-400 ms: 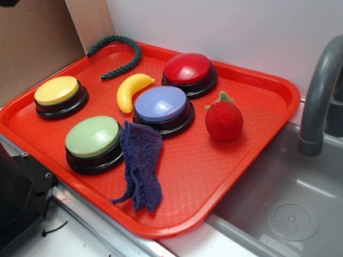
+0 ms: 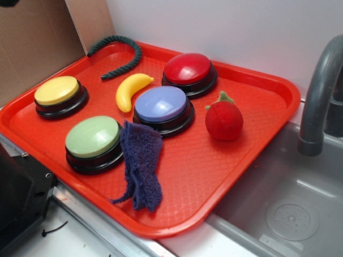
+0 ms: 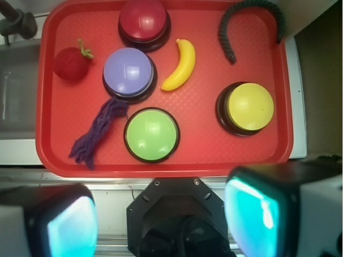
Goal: Push the green button.
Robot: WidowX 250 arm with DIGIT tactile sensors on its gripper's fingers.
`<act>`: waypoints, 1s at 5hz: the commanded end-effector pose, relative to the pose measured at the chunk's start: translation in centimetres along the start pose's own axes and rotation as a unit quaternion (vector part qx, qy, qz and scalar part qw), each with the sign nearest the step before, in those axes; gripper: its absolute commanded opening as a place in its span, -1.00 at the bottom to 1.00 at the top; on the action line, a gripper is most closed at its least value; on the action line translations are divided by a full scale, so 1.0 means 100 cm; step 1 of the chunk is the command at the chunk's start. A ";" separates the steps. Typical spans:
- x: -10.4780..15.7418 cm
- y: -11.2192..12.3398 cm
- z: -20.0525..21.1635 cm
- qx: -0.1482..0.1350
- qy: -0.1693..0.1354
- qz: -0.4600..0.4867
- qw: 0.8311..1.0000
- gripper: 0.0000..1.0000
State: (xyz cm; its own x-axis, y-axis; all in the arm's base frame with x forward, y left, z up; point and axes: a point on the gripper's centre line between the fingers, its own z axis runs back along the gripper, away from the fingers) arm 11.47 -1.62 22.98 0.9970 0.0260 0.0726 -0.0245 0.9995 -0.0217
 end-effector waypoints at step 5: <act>0.030 -0.015 -0.158 -0.021 0.005 -0.117 0.993 1.00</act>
State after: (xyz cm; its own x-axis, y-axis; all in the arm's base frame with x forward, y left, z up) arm 15.29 -2.89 6.91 0.9789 -0.1997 0.0430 0.2014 0.9786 -0.0410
